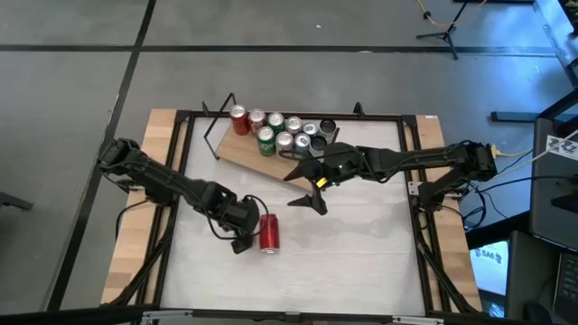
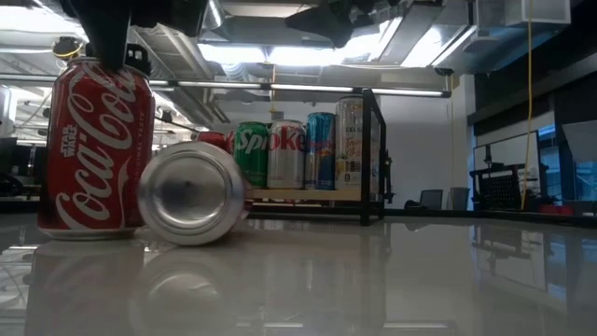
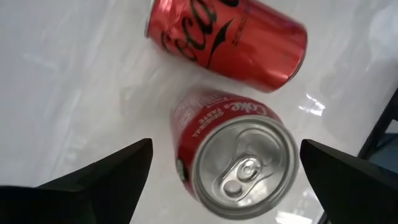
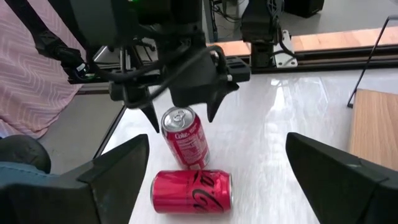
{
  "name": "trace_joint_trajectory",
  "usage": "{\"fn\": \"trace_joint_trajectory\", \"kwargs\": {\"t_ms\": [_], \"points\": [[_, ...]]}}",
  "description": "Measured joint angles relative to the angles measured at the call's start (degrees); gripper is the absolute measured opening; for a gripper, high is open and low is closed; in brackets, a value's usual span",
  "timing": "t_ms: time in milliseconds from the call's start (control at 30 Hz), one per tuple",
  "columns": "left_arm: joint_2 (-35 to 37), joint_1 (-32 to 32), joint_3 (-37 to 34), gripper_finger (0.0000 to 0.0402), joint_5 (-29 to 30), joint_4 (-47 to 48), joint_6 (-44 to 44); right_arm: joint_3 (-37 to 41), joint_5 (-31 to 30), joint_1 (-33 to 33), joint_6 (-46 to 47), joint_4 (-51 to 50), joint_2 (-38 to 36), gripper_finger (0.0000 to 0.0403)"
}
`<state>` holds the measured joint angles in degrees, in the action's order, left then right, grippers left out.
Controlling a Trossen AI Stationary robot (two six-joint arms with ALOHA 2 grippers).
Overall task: Place canned beverage on shelf
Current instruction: Put the red white soda can on the shelf aligned with other red white soda can
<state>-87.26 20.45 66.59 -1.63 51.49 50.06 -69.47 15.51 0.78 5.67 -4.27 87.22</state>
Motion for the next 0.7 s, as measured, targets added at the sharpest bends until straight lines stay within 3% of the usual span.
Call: {"fn": "trace_joint_trajectory", "kwargs": {"t_ms": [700], "points": [[-2.1, 3.6, 0.1, 0.0394, 6.1, -2.3, -0.2, 0.0, 0.0, 0.0, 0.0, -1.5, 0.0, 0.0372]]}}
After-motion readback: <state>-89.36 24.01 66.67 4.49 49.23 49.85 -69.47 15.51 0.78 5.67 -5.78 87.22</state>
